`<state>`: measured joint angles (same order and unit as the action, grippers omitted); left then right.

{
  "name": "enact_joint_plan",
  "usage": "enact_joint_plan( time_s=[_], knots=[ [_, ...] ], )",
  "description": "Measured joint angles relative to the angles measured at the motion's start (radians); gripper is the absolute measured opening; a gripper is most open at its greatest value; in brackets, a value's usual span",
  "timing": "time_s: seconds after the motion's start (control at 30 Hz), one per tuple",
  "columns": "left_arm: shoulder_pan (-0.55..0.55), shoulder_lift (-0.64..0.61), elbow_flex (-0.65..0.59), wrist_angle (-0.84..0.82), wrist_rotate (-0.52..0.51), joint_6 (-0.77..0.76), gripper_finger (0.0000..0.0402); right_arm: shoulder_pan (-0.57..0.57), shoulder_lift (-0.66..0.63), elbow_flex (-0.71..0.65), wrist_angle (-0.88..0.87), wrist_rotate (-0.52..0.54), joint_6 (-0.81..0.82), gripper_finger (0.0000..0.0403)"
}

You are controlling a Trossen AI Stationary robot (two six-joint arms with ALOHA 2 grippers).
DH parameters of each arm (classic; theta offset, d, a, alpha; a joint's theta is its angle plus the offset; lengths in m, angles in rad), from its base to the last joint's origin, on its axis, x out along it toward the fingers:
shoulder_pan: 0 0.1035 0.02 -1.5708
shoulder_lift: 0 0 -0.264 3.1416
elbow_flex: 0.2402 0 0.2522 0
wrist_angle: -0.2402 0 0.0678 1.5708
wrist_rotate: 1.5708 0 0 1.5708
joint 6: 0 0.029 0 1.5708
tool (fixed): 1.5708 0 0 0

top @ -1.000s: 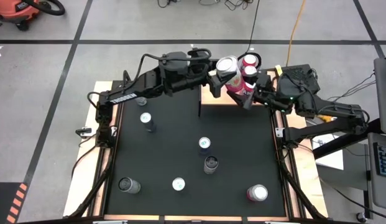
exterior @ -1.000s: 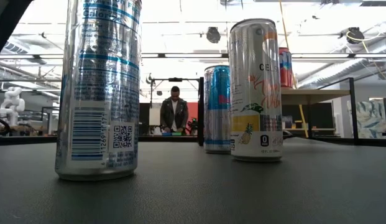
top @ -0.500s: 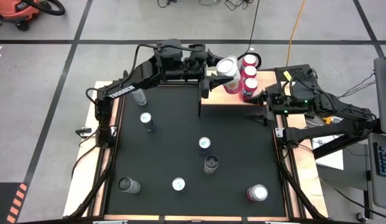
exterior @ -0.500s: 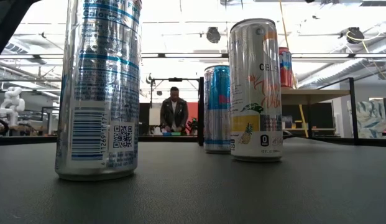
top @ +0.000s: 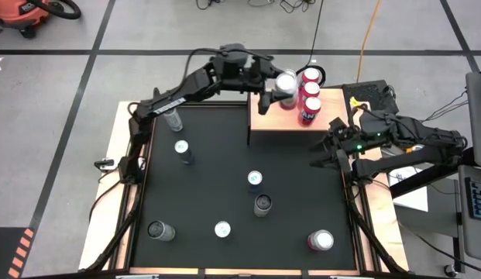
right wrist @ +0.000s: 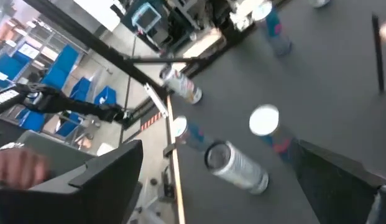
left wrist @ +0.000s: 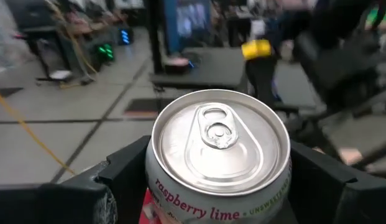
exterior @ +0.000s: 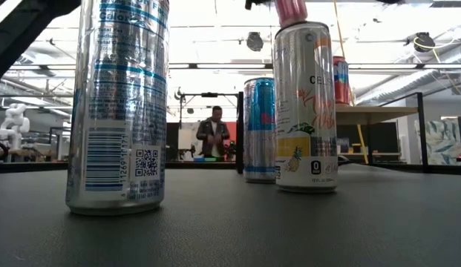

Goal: Place canned beverage on shelf
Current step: Put the top pink white soda can on the shelf aligned with the other pink white soda can

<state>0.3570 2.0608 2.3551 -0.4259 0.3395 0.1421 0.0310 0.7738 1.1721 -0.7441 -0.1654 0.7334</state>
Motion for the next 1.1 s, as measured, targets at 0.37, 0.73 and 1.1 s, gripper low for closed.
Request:
enact_joint_plan(
  time_s=[0.37, 0.73, 1.1],
  knots=[
    [0.06, 0.086, -0.001, -0.062, 0.119, 0.13, 0.0296, 0.152, -0.001, 0.0, -0.123, 0.094, 0.142, 0.0384],
    [0.091, 0.147, -0.001, -0.048, 0.161, 0.212, 0.0296, 0.252, 0.002, 0.0, -0.113, 0.325, 0.164, 0.0384],
    [0.065, 0.179, -0.001, -0.102, 0.082, 0.266, 0.0297, 0.275, 0.026, 0.0, -0.113, 0.425, 0.171, 0.0384]
  ],
)
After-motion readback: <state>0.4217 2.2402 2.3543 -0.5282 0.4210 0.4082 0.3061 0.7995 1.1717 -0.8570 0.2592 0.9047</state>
